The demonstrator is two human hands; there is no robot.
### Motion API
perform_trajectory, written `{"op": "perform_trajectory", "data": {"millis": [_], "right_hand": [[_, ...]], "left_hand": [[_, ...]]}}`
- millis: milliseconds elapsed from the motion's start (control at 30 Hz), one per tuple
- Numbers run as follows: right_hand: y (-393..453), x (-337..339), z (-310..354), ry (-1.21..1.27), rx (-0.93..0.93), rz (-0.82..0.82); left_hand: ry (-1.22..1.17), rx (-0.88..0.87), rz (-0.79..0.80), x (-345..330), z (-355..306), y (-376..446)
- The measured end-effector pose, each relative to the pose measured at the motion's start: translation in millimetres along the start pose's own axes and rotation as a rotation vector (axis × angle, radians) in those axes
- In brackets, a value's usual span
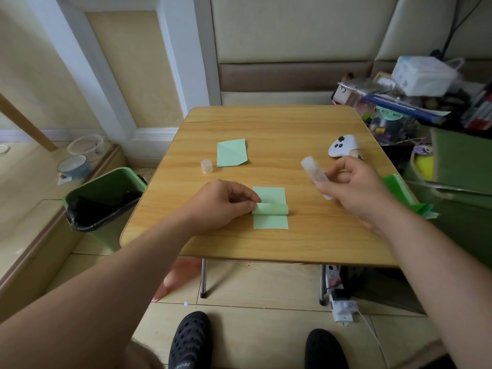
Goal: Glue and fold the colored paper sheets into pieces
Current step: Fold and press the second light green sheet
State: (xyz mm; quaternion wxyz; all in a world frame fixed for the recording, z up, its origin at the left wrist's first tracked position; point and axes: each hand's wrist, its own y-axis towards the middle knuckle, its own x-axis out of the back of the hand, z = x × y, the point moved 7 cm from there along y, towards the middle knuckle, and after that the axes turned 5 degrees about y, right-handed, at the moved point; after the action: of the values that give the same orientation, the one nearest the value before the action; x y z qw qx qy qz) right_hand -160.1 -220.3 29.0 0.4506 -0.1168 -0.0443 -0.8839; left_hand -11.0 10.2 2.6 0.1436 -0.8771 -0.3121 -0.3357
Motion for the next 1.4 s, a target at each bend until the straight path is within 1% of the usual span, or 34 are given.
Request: {"op": "perform_trajectory", "data": {"millis": [100, 300, 467, 633, 667, 733, 767, 800, 833, 933, 1000, 1133, 1400], "right_hand": [[-0.5, -7.3, -2.9, -0.058, -0.002, 0.039], [2.4, -4.1, -5.4, -0.240, 0.039, -0.048], [2.2, -0.6, -4.4, -0.314, 0.049, -0.034], [-1.7, -2.2, -1.2, -0.329, 0.002, 0.022], [-3.5, 1.4, 5.4, -0.327, 0.012, 0.006], [-10.6, 11.5, 26.7, -0.256, 0.113, -0.079], [-15.5, 13.2, 36.9, -0.202, 0.170, -0.107], [-21.0, 9.1, 45.2, -0.181, 0.204, -0.096], [-26.4, -1.7, 49.3, -0.210, 0.213, -0.050], [-33.3, -48.2, 36.7, -0.496, 0.187, 0.127], [-27.8, -67.9, 25.6, -0.675, 0.201, 0.156], [-10.8, -79.2, 17.4, -0.846, 0.176, 0.146], [-5.9, -84.1, 15.7, -0.904, 0.105, 0.217]], "left_hand": [[-0.011, 0.004, -0.002, -0.5, -0.2, 0.0], [-0.054, 0.001, 0.012, -1.0, -0.9, -2.0], [-0.085, -0.006, 0.042, -1.2, -0.7, -2.4], [-0.057, -0.033, 0.121, -5.4, -2.8, -2.1], [-0.069, -0.029, 0.146, -6.0, -4.7, -2.6], [-0.102, 0.008, 0.177, -7.7, -8.4, -2.4], [-0.104, 0.037, 0.163, -7.8, -8.8, -1.3], [-0.084, 0.056, 0.119, -6.7, -8.9, 0.9], [-0.049, 0.056, 0.051, -4.9, -8.8, 3.9], [0.066, 0.007, -0.188, 3.1, -7.8, 12.7], [0.142, 0.002, -0.271, 6.3, -7.0, 15.9], [0.269, -0.027, -0.212, -1.4, -12.3, 18.2], [0.361, -0.061, -0.152, -5.7, -11.8, 15.5]]}}
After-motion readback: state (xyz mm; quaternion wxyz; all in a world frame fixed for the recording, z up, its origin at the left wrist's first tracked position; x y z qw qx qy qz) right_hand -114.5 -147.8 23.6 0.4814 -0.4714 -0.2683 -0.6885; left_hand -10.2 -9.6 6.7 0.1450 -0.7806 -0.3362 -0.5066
